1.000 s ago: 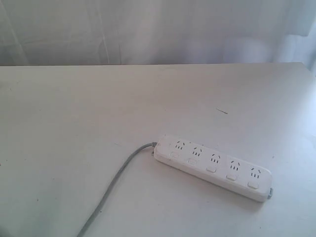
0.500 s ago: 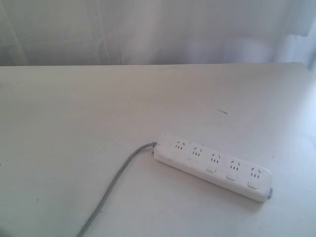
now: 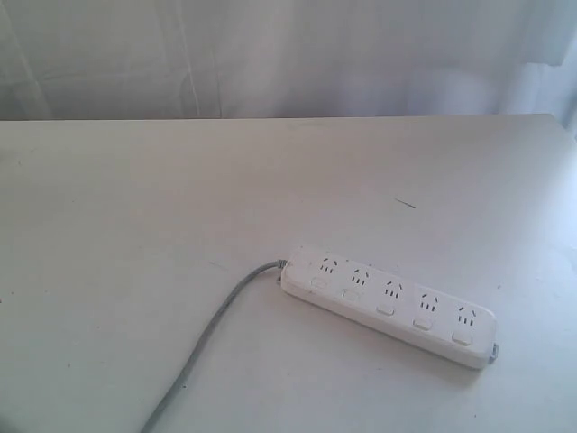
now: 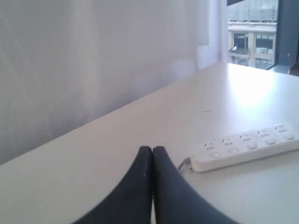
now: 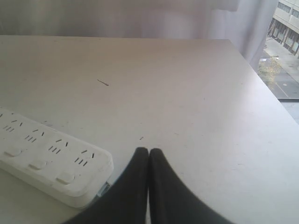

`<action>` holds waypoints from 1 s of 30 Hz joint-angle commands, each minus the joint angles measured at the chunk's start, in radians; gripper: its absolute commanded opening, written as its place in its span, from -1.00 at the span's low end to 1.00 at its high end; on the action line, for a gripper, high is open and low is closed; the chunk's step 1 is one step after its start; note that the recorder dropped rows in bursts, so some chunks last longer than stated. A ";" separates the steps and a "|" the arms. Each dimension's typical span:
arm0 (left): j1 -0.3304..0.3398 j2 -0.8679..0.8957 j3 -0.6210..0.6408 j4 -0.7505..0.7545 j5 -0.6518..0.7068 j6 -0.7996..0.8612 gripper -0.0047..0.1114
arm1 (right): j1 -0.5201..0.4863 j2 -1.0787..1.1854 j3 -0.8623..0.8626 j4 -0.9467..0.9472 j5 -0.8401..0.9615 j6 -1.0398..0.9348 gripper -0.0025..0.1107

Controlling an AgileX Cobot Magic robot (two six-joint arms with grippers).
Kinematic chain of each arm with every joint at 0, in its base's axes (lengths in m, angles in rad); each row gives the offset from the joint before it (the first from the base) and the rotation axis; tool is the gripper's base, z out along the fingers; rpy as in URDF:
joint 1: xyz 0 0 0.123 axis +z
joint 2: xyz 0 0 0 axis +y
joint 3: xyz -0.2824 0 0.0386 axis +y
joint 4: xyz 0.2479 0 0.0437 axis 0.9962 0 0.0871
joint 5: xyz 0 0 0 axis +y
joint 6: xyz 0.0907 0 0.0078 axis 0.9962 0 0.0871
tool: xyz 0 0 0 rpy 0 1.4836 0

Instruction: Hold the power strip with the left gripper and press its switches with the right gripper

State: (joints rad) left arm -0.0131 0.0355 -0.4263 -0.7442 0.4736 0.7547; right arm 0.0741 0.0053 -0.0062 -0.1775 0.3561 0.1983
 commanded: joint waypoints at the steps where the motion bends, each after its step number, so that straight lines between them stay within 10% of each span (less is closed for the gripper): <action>1: 0.001 0.001 -0.007 -0.138 -0.028 0.031 -0.92 | -0.005 -0.005 0.006 -0.002 -0.004 0.000 -0.96; 16: 0.001 0.001 -0.007 -0.214 0.083 0.035 -0.92 | -0.005 -0.005 0.006 -0.002 -0.004 0.000 -0.96; 23: 0.001 0.017 -0.061 0.438 0.100 -0.520 -0.92 | -0.005 -0.005 0.006 -0.002 -0.004 0.000 -0.96; 30: 0.001 0.132 -0.222 0.659 0.103 -0.628 -0.92 | -0.005 -0.005 0.006 -0.002 -0.004 0.000 -0.96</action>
State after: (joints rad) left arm -0.0131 0.1244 -0.5957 -0.1652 0.5740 0.1964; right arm 0.0741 0.0053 -0.0062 -0.1775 0.3561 0.1983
